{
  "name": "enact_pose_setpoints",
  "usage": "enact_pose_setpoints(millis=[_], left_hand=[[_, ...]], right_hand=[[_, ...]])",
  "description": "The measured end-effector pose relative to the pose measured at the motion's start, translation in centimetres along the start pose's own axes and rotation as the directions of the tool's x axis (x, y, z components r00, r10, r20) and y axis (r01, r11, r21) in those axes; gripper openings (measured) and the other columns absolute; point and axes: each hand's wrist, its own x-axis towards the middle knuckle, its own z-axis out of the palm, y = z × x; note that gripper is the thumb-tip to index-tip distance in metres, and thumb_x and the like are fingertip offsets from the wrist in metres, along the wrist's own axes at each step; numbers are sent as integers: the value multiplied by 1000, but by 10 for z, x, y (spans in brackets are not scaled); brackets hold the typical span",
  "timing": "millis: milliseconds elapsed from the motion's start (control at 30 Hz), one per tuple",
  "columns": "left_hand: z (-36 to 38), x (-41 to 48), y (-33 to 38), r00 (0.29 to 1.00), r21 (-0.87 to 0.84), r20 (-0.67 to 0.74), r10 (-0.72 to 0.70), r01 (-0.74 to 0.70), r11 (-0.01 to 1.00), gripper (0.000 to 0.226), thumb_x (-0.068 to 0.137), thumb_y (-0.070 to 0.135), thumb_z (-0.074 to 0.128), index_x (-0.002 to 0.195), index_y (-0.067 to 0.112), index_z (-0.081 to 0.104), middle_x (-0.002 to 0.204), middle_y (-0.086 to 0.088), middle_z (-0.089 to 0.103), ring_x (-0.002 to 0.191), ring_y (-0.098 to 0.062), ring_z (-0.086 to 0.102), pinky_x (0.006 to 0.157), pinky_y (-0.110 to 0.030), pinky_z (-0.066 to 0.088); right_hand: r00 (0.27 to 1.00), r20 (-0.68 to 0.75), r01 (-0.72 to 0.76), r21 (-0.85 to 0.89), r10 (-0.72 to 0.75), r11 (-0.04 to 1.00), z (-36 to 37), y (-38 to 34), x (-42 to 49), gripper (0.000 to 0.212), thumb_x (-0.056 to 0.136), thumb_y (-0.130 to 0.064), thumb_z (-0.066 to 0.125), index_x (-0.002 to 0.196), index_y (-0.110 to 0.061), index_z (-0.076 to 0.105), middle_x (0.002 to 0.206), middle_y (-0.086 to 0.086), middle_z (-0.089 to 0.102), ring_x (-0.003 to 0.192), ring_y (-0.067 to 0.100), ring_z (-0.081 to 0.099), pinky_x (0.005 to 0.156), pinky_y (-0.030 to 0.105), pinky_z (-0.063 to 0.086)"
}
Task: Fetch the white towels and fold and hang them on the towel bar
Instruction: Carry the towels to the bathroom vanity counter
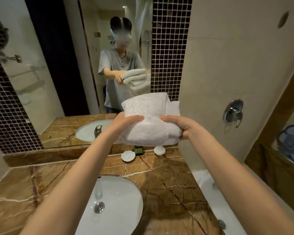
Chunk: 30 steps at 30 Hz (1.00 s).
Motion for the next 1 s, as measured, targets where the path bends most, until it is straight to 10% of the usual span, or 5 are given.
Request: enact_pose_setpoints(millis=[133, 267, 467, 667, 1000], left_hand=[[10, 13, -28, 1000, 5, 18, 9, -9, 1000, 28, 83, 32, 69, 105, 24, 54, 97, 5, 64, 84, -9, 63, 59, -19, 48], [26, 24, -62, 1000, -34, 17, 15, -15, 999, 37, 79, 29, 73, 112, 23, 55, 105, 1, 66, 92, -15, 65, 72, -30, 55], [52, 34, -127, 999, -62, -20, -35, 34, 998, 81, 56, 46, 77, 128, 18, 53, 120, -2, 64, 106, -19, 64, 85, -37, 55], [84, 30, -186, 979, -22, -137, -148, 147, 989, 94, 57, 48, 77, 138, 18, 41, 133, 1, 53, 118, -17, 53, 95, -37, 46], [127, 40, -263, 956, -58, -134, -261, 255, 965, 87, 63, 43, 79, 137, 21, 38, 131, 0, 53, 118, -20, 52, 95, -39, 46]], right_hand=[[1000, -3, -5, 44, 6, 999, -2, 27, 29, 81, 44, -30, 88, 120, -17, 63, 106, 9, 71, 102, 30, 65, 95, 53, 49], [1000, 9, -23, 69, 23, 997, -7, 57, 53, 34, 68, -17, 82, 97, -17, 66, 102, 9, 71, 104, 29, 64, 97, 50, 49], [998, 29, 54, 57, -55, 997, -18, 113, 89, 60, 70, -7, 81, 122, -17, 51, 107, -2, 65, 92, 11, 61, 67, 27, 49], [998, 57, -13, -1, 13, 1000, -31, 176, 127, 113, 29, -35, 98, 131, -25, 51, 124, -5, 63, 114, 18, 59, 99, 44, 47], [983, 98, -155, 0, 154, 988, -46, 252, 163, 97, 54, -22, 93, 138, -22, 45, 128, -4, 58, 113, 17, 55, 88, 35, 49]])
